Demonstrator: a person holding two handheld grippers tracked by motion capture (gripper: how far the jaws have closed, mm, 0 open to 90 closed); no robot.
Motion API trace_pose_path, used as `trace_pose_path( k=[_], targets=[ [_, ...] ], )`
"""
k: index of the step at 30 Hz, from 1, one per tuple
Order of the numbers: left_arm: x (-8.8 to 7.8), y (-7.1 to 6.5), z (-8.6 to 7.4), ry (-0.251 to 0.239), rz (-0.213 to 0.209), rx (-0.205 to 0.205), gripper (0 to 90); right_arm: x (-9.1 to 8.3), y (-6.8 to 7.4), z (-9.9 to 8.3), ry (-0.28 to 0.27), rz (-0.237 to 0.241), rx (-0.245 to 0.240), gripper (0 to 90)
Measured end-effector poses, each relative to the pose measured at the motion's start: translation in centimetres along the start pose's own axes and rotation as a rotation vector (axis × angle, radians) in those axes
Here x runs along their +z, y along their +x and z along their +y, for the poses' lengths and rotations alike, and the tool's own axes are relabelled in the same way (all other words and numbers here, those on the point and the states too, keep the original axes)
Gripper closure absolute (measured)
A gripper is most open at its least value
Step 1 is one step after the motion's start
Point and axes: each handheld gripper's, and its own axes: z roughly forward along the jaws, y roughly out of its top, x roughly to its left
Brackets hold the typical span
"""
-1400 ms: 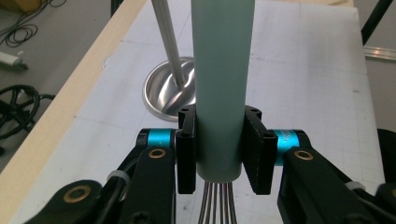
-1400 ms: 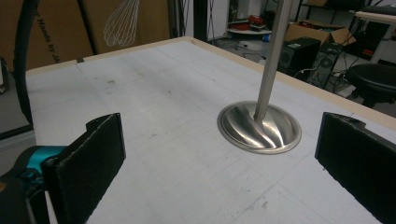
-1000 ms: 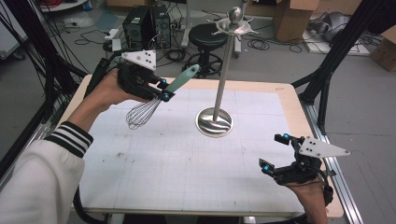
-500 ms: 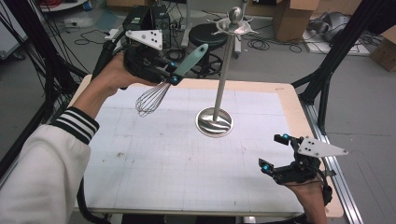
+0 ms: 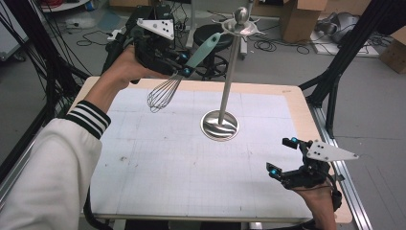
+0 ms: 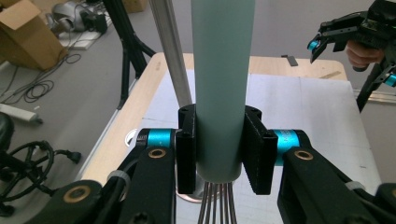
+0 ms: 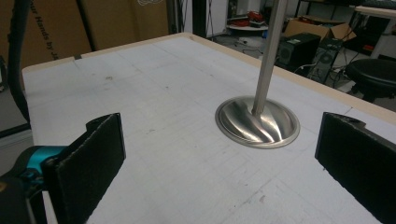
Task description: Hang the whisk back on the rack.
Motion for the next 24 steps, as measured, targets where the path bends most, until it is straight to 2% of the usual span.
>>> trace_pose_path(
  k=[3, 6, 12, 24],
  targets=[
    [0.2, 0.4, 0.2, 0.012, 0.008, 0.005, 69.5, 0.0, 0.0, 0.0, -0.002, -0.001, -0.001, 0.7],
    [0.2, 0.7, 0.4, -0.007, 0.007, -0.003, 69.5, 0.0, 0.0, 0.0, -0.001, 0.0, -0.001, 0.7],
    [0.7, 1.2, 0.2, -0.003, 0.01, -0.015, 69.5, -0.2, -0.1, -0.1, -0.001, -0.005, 0.002, 0.7],
    [1.6, 1.5, 0.1, -0.002, 0.003, -0.023, 69.5, -0.3, -0.2, -0.2, -0.002, -0.006, 0.006, 0.7]
  ],
)
